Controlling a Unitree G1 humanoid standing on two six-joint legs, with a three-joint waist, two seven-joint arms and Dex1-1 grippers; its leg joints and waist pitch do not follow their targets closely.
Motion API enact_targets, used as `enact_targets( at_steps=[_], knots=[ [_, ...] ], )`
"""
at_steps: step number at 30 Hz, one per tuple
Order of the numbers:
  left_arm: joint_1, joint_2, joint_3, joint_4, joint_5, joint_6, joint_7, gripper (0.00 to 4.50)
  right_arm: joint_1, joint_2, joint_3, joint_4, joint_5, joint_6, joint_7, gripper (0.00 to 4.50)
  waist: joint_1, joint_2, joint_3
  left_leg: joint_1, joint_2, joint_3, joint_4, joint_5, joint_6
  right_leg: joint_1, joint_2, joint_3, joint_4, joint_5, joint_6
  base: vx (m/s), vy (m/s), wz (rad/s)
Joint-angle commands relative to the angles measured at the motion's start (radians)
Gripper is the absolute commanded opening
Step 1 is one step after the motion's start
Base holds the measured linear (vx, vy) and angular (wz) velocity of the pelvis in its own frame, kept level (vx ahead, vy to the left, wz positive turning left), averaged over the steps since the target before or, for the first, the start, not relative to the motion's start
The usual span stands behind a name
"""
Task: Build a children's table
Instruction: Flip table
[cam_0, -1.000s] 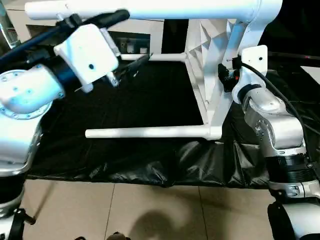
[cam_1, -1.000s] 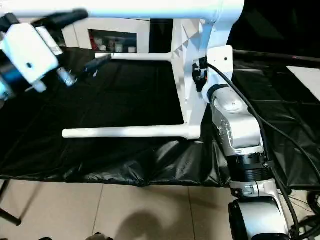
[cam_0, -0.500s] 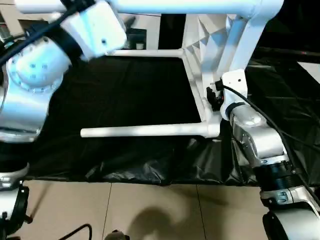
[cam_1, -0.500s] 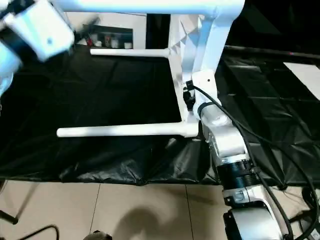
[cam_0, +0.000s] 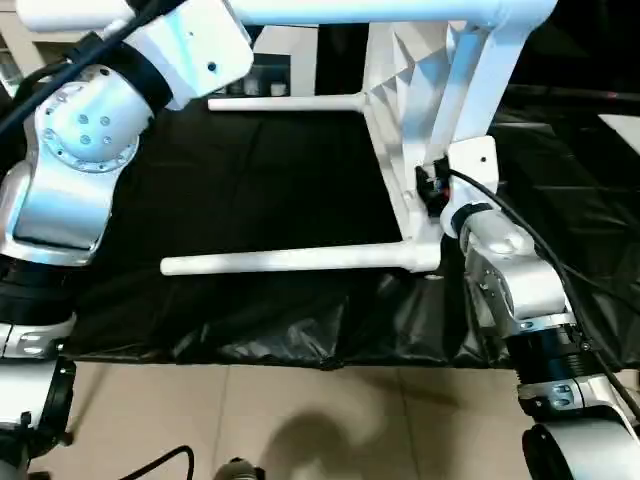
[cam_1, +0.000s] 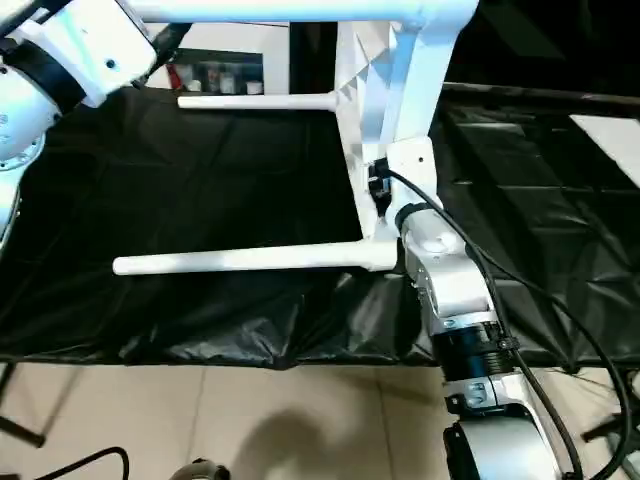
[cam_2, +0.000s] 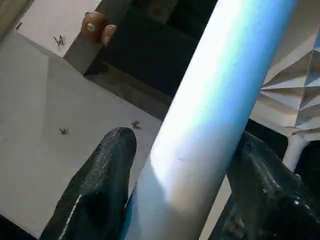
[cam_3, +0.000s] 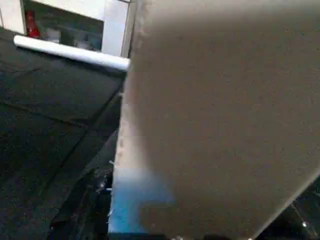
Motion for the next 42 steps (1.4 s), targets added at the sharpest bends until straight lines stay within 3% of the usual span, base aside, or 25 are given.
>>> enact_targets(
  at_steps=[1, 10, 12, 13, 15, 16, 17, 18, 19, 21, 22, 24, 25, 26, 27, 28, 29, 30, 33, 34, 36, 38, 42],
  knots=[
    [-0.020, -0.036, -0.014, -0.012, -0.049, -0.002, -0.015, 2.62, 0.004, 0.008, -0.003, 0.019, -0.001, -0.025, 0.000, 2.02, 0.001, 0.013, -0.075, 0.040, 0.011, -0.006, -0.060, -0.174, -0.099, 0.030, -0.052, 0.025, -0.059, 0.079, -0.161, 0.000, 0.000, 0.00],
    [-0.004, -0.073, 0.008, -0.028, -0.080, 0.046, -0.018, 2.49, -0.027, -0.007, -0.007, 0.045, -0.015, -0.065, 0.020, 1.98, 0.004, 0.013, -0.073, 0.042, 0.012, -0.005, -0.062, -0.187, -0.094, 0.026, -0.052, 0.026, -0.062, 0.044, -0.157, 0.000, 0.000, 0.00],
    [-0.012, -0.133, 0.094, -0.038, -0.196, 0.115, -0.002, 2.49, -0.101, -0.078, -0.032, 0.078, -0.020, -0.120, 0.078, 1.98, 0.006, 0.012, -0.074, 0.041, 0.011, -0.004, -0.060, -0.181, -0.088, 0.028, -0.052, 0.026, -0.061, 0.047, -0.161, 0.000, 0.000, 0.00],
    [-0.012, -0.135, 0.098, -0.038, -0.200, 0.117, -0.001, 2.49, -0.104, -0.081, -0.033, 0.079, -0.020, -0.122, 0.080, 1.98, 0.005, 0.010, -0.073, 0.041, 0.010, -0.003, -0.059, -0.187, -0.088, 0.027, -0.052, 0.025, -0.062, 0.037, -0.168, 0.000, 0.000, 0.00],
    [-0.015, -0.148, 0.121, -0.039, -0.230, 0.133, 0.007, 2.49, -0.127, -0.103, -0.040, 0.087, -0.020, -0.136, 0.097, 1.98, 0.014, 0.004, -0.077, 0.032, 0.006, 0.003, -0.050, -0.121, -0.046, 0.035, -0.052, 0.028, -0.058, 0.076, -0.178, 0.000, 0.000, 0.00],
    [-0.009, -0.173, 0.197, -0.020, -0.292, 0.153, 0.035, 2.49, -0.236, -0.194, -0.058, 0.139, -0.026, -0.185, 0.165, 1.98, 0.015, 0.006, -0.078, 0.028, 0.005, 0.004, -0.048, -0.098, -0.032, 0.034, -0.052, 0.029, -0.056, 0.095, -0.178, 0.000, 0.000, 0.00],
    [0.002, -0.182, 0.239, -0.014, -0.321, 0.164, 0.052, 2.49, -0.292, -0.236, -0.065, 0.166, -0.025, -0.204, 0.204, 1.97, 0.015, 0.002, -0.087, 0.024, -0.001, 0.008, -0.036, -0.062, 0.001, 0.041, -0.048, 0.027, -0.048, 0.143, -0.204, 0.000, 0.000, 0.00],
    [0.002, -0.182, 0.239, -0.014, -0.321, 0.164, 0.052, 2.49, -0.292, -0.236, -0.065, 0.166, -0.025, -0.204, 0.204, 1.97, 0.017, -0.001, -0.092, 0.017, -0.005, 0.010, -0.029, -0.020, 0.021, 0.045, -0.043, 0.028, -0.041, 0.197, -0.208, 0.000, 0.000, 0.00],
    [0.008, -0.189, 0.265, -0.010, -0.340, 0.172, 0.065, 2.49, -0.328, -0.263, -0.069, 0.185, -0.024, -0.216, 0.230, 1.96, 0.024, 0.002, -0.090, 0.012, -0.006, 0.016, -0.023, 0.032, 0.066, 0.033, -0.040, 0.030, -0.036, 0.283, -0.208, 0.000, 0.000, 0.00],
    [0.027, -0.198, 0.302, -0.013, -0.361, 0.182, 0.082, 2.49, -0.373, -0.296, -0.062, 0.208, -0.030, -0.230, 0.271, 1.95, 0.023, 0.008, -0.086, 0.009, -0.006, 0.018, -0.019, -0.003, 0.085, 0.028, -0.043, 0.025, -0.037, 0.249, -0.217, 0.000, 0.000, 0.00],
    [0.058, -0.212, 0.342, -0.024, -0.385, 0.202, 0.102, 2.49, -0.424, -0.326, -0.056, 0.236, -0.032, -0.246, 0.317, 1.95, 0.019, -0.008, -0.087, 0.008, -0.002, 0.020, -0.018, -0.011, 0.095, 0.031, -0.042, 0.025, -0.037, 0.234, -0.217, 0.000, 0.000, 0.00],
    [0.090, -0.226, 0.375, -0.038, -0.404, 0.221, 0.117, 2.48, -0.470, -0.347, -0.056, 0.257, -0.028, -0.257, 0.356, 1.95, 0.019, -0.004, -0.085, 0.006, 0.002, 0.017, -0.018, -0.017, 0.107, 0.028, -0.044, 0.022, -0.038, 0.201, -0.221, 0.000, 0.000, 0.00],
    [0.090, -0.226, 0.375, -0.038, -0.404, 0.221, 0.117, 2.47, -0.470, -0.347, -0.056, 0.257, -0.028, -0.257, 0.356, 1.95, 0.019, 0.003, -0.083, 0.007, 0.005, 0.015, -0.019, -0.021, 0.105, 0.022, -0.044, 0.023, -0.039, 0.177, -0.215, 0.000, 0.000, 0.00],
    [0.131, -0.242, 0.405, -0.062, -0.421, 0.247, 0.128, 2.47, -0.516, -0.359, -0.069, 0.270, -0.001, -0.256, 0.406, 1.95, 0.016, -0.004, -0.082, 0.009, 0.008, 0.016, -0.020, -0.025, 0.102, 0.020, -0.042, 0.024, -0.041, 0.165, -0.212, 0.000, 0.000, 0.00],
    [0.181, -0.265, 0.427, -0.099, -0.422, 0.285, 0.127, 2.47, -0.560, -0.370, -0.073, 0.286, 0.024, -0.257, 0.464, 1.95, 0.014, -0.002, -0.083, 0.013, 0.012, 0.014, -0.021, -0.038, 0.092, 0.019, -0.043, 0.022, -0.037, 0.158, -0.217, 0.000, 0.000, 0.00],
    [0.257, -0.284, 0.422, -0.154, -0.398, 0.328, 0.105, 2.46, -0.604, -0.394, -0.038, 0.305, 0.025, -0.266, 0.583, 1.95, 0.003, -0.029, -0.077, 0.009, 0.016, 0.014, -0.026, -0.071, 0.082, 0.027, -0.045, 0.019, -0.041, 0.126, -0.226, 0.000, 0.000, 0.00],
    [0.275, -0.288, 0.413, -0.167, -0.393, 0.338, 0.097, 2.45, -0.615, -0.403, -0.014, 0.322, 0.014, -0.277, 0.629, 1.95, 0.000, -0.035, -0.075, 0.012, 0.016, 0.015, -0.025, -0.081, 0.085, 0.024, -0.044, 0.020, -0.044, 0.114, -0.227, 0.000, 0.000, 0.00],
    [0.283, -0.288, 0.405, -0.171, -0.391, 0.340, 0.092, 2.42, -0.620, -0.408, 0.003, 0.333, 0.005, -0.288, 0.660, 1.95, -0.001, -0.028, -0.069, 0.015, 0.017, 0.016, -0.025, -0.108, 0.086, 0.015, -0.045, 0.022, -0.051, 0.065, -0.224, 0.000, 0.000, 0.00],
    [0.287, -0.280, 0.386, -0.174, -0.383, 0.334, 0.088, 2.31, -0.625, -0.409, 0.023, 0.354, 0.000, -0.299, 0.711, 1.95, -0.007, -0.021, -0.060, 0.027, 0.022, 0.015, -0.033, -0.201, 0.044, -0.001, -0.045, 0.024, -0.065, -0.068, -0.210, 0.000, 0.000, 0.00],
    [0.282, -0.271, 0.371, -0.176, -0.394, 0.336, 0.096, 2.24, -0.631, -0.407, 0.049, 0.388, -0.026, -0.322, 0.747, 1.95, -0.008, -0.026, -0.059, 0.033, 0.025, 0.011, -0.038, -0.275, -0.010, -0.005, -0.045, 0.022, -0.068, -0.139, -0.191, -0.052, 0.010, 0.03],
    [0.280, -0.258, 0.356, -0.175, -0.394, 0.333, 0.099, 2.21, -0.637, -0.397, 0.055, 0.416, -0.032, -0.330, 0.767, 1.95, -0.011, -0.031, -0.055, 0.038, 0.022, 0.009, -0.041, -0.349, -0.041, -0.013, -0.043, 0.022, -0.074, -0.201, -0.174, -0.026, 0.005, 0.02],
    [0.281, -0.254, 0.353, -0.184, -0.386, 0.342, 0.093, 2.15, -0.640, -0.392, 0.059, 0.434, -0.038, -0.341, 0.785, 2.48, -0.015, -0.035, -0.055, 0.036, 0.019, 0.004, -0.045, -0.395, -0.057, -0.015, -0.047, 0.023, -0.077, -0.244, -0.148, 0.000, 0.000, 0.00],
    [0.280, -0.256, 0.353, -0.199, -0.373, 0.357, 0.083, 2.09, -0.648, -0.391, 0.061, 0.461, -0.034, -0.362, 0.802, 2.80, -0.021, -0.038, -0.053, 0.031, 0.018, 0.000, -0.047, -0.435, -0.055, -0.017, -0.052, 0.020, -0.081, -0.283, -0.137, 0.000, 0.000, 0.00]
  ],
)
